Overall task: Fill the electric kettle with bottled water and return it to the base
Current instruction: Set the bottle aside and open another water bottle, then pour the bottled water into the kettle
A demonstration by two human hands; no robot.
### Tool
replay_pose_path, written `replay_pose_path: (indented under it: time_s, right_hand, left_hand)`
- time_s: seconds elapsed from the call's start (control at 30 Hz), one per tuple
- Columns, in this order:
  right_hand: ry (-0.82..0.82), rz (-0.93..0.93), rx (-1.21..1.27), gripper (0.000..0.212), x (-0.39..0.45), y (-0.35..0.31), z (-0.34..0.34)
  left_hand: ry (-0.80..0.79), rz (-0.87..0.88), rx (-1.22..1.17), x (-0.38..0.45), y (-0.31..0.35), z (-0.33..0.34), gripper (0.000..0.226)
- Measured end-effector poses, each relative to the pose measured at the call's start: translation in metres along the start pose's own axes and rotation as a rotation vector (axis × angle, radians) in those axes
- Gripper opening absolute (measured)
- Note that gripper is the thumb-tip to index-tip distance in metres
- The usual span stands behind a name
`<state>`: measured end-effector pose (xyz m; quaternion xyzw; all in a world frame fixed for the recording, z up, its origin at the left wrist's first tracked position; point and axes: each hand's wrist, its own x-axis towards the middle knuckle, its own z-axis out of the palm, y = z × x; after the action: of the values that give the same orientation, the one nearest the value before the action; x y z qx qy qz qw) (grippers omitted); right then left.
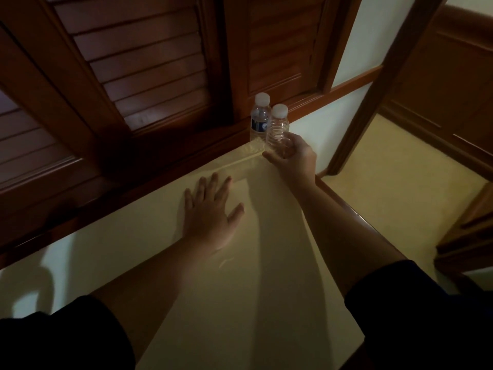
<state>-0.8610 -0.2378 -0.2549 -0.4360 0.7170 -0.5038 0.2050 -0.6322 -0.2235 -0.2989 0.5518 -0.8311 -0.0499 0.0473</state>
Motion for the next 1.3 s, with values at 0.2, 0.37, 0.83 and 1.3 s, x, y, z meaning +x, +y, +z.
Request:
replay_pose_path:
  time_s: [0.2,0.37,0.83,1.3]
  right_hand:
    - [0.01,0.122,0.114,0.098,-0.037,-0.005,-0.02]
    - [0.032,0.12,0.172,0.075,-0.115,-0.021,-0.04]
    - [-0.501,-0.101,-0.031,0.035,-0.268,-0.101,-0.083]
    - [-1.051,-0.282,0.01,0.032,-0.434,-0.166,0.053]
  left_hand:
    - [-0.014,-0.002,-0.011,0.001,0.001,-0.002,0.081]
    - [-0.032,-0.024,-0.082,0.0,-0.001,-0.007,0.082]
    - [-0.149,-0.141,-0.784,-0.211,-0.034,-0.143,0.027]
    - [0.09,-0.513,-0.771,-0.463,-0.156,-0.161,0.02]
